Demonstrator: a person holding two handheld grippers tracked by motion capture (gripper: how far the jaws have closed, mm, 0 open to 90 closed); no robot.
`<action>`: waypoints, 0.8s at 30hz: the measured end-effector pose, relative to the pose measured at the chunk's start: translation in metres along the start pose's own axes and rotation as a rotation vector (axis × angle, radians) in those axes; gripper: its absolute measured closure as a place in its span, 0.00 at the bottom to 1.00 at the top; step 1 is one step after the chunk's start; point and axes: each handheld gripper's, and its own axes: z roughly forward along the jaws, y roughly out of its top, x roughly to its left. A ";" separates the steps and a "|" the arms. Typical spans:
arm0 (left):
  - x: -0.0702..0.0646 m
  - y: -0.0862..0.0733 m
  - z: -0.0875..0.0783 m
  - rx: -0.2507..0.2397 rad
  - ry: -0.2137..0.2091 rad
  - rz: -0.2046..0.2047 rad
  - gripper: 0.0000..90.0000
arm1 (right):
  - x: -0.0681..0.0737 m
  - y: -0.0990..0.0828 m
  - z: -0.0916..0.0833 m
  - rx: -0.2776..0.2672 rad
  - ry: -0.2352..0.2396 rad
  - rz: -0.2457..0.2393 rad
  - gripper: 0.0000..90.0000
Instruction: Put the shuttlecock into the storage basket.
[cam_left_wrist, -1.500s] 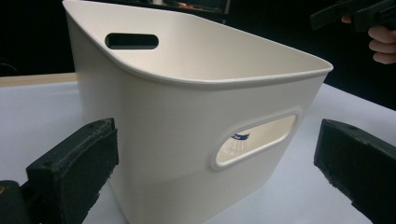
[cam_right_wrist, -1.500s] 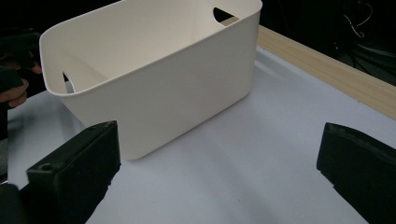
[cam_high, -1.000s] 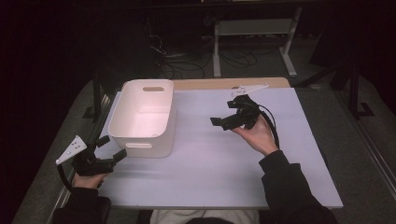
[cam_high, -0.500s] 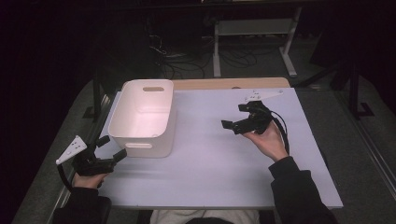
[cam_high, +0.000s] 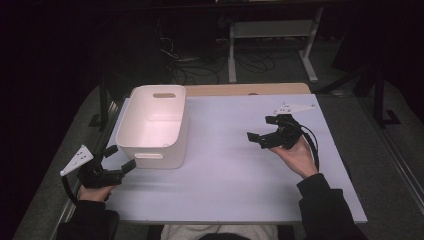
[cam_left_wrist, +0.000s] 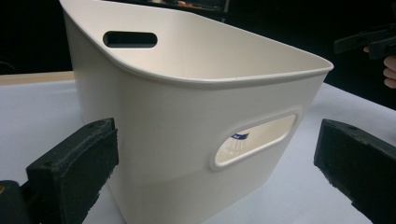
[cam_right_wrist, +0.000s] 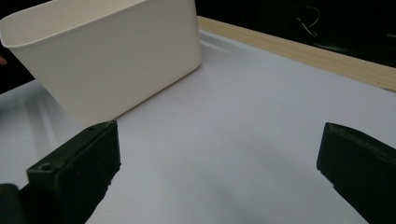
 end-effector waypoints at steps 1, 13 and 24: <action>0.000 0.000 0.000 0.000 -0.001 0.002 0.00 | -0.003 -0.006 -0.003 -0.004 0.007 0.015 0.00; 0.000 0.000 0.000 0.001 0.002 0.002 0.00 | -0.009 -0.023 -0.016 -0.012 -0.019 0.027 0.00; 0.000 0.000 0.000 0.002 0.003 0.002 0.00 | -0.016 -0.043 -0.029 -0.026 -0.055 0.031 0.00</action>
